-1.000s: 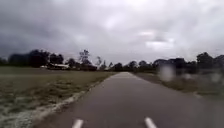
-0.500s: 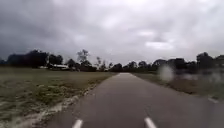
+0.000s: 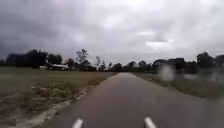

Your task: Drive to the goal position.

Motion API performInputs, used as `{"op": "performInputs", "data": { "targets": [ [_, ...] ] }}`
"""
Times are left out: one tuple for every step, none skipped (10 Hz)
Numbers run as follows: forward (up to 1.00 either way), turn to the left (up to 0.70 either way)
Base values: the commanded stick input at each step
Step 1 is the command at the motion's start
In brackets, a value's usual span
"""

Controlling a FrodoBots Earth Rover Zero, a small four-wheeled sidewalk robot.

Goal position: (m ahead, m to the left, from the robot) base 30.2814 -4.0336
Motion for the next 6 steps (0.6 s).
{"op": "performInputs", "data": {
  "targets": [
    [0.84,0.03],
    [0.84,0.03],
    [0.84,0.03],
    [0.84,0.03],
    [0.84,0.03],
    [0.84,0.03]
  ]
}}
